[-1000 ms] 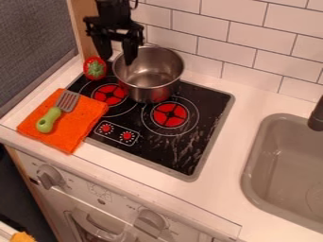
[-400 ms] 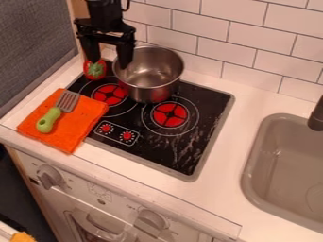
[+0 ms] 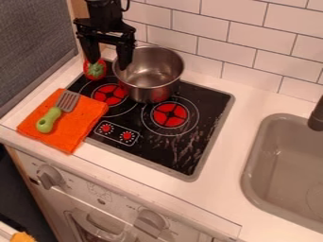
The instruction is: Move the silver pot to the center top of the stove
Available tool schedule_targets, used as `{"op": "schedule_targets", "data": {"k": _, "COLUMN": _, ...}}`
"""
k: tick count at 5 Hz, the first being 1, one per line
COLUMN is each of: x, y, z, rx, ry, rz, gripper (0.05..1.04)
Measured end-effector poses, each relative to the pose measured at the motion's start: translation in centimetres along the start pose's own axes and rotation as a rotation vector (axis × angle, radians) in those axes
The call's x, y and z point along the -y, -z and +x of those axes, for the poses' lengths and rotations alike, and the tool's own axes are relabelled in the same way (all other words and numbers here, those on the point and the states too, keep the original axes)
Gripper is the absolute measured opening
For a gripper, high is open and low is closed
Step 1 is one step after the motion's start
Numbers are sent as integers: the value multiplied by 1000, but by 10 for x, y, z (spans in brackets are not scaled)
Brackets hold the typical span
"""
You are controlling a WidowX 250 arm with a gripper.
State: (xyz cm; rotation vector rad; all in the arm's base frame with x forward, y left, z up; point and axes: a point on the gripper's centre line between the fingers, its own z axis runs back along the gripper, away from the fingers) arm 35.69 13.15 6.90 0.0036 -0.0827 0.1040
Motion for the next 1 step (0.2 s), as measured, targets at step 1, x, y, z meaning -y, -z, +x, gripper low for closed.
{"op": "schedule_targets", "data": {"k": 1, "x": 0, "y": -1, "z": 0, "rx": 1, "ry": 0, "rz": 0, "gripper": 1000}}
